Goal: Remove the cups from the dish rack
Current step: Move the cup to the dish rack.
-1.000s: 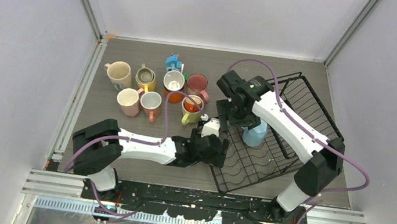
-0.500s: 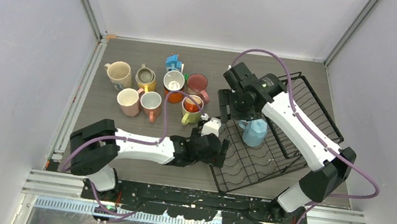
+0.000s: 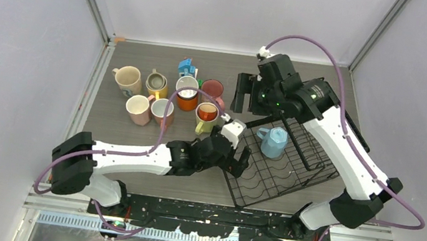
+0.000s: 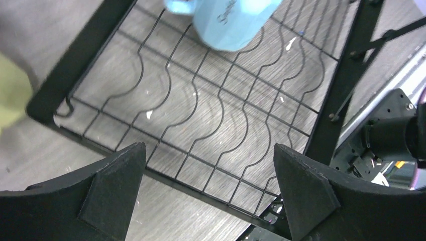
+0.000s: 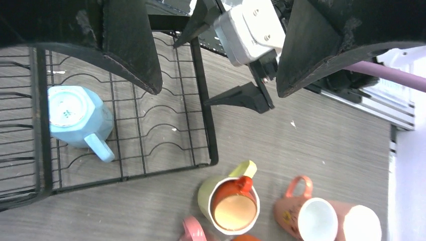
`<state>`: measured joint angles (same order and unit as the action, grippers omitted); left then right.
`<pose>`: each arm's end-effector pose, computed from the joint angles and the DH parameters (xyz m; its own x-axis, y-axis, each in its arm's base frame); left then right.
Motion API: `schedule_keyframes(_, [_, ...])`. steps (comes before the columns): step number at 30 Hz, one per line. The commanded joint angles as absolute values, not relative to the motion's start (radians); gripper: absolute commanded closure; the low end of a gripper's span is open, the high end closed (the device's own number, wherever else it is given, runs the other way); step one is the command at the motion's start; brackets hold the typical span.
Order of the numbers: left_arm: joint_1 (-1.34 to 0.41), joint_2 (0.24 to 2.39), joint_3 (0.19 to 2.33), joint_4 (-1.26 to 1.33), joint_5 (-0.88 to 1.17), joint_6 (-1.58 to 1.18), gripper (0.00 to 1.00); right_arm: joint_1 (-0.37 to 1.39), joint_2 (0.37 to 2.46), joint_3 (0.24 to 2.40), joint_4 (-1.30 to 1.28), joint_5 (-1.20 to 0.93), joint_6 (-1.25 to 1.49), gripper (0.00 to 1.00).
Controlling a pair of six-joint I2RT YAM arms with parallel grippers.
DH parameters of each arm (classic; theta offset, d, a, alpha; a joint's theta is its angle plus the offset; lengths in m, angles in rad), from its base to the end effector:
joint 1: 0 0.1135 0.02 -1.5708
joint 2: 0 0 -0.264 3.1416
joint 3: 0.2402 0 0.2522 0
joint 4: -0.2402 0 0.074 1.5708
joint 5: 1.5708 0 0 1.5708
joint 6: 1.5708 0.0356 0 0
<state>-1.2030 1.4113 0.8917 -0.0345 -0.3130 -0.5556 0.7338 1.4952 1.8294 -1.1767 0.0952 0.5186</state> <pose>0.1225 -0.2874 0.2478 -0.5793 0.1078 -0.8079 0.5745 0.7572 -0.3109 0.2136 0.1881 0.4321 -0.7885 -0.0466 -0.6132 -0.2635 0.9266 0.2683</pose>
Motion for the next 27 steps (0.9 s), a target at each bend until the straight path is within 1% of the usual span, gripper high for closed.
schedule_keyframes(1, [-1.198, 1.386, 0.993, 0.037, -0.245, -0.298, 0.0, 0.737, 1.388, 1.921, -1.136, 0.158, 0.579, 0.11])
schedule_keyframes(4, [-1.166, 1.421, 1.05, 0.026, -0.167, -0.2, 0.0, 0.736, 1.333, 1.948, -1.132, 0.206, 0.598, 0.08])
schedule_keyframes(8, [-1.079, 1.489, 1.11, 0.025, -0.013, -0.129, 0.0, 0.735, 1.247, 1.951, -1.102, 0.233, 0.611, 0.06])
schedule_keyframes(14, [-0.988, 1.626, 1.238, 0.004, 0.288, -0.009, 0.0, 0.736, 1.159, 1.905, -1.056, 0.241, 0.621, 0.01])
schedule_keyframes(18, [-0.925, 1.704, 1.297, 0.013, 0.447, 0.03, 0.0, 0.735, 1.132, 1.894, -1.058, 0.245, 0.624, 0.0])
schedule_keyframes(21, [-0.893, 1.766, 1.357, -0.025, 0.56, 0.054, 0.0, 0.736, 1.111, 1.888, -1.067, 0.267, 0.625, 0.0])
schedule_keyframes(24, [-0.88, 1.818, 1.406, -0.046, 0.639, 0.101, 0.0, 0.736, 1.088, 1.878, -1.068, 0.277, 0.624, 0.0])
schedule_keyframes(27, [-0.871, 1.866, 1.448, -0.084, 0.658, 0.151, 0.0, 0.735, 1.068, 1.869, -1.067, 0.28, 0.623, 0.0])
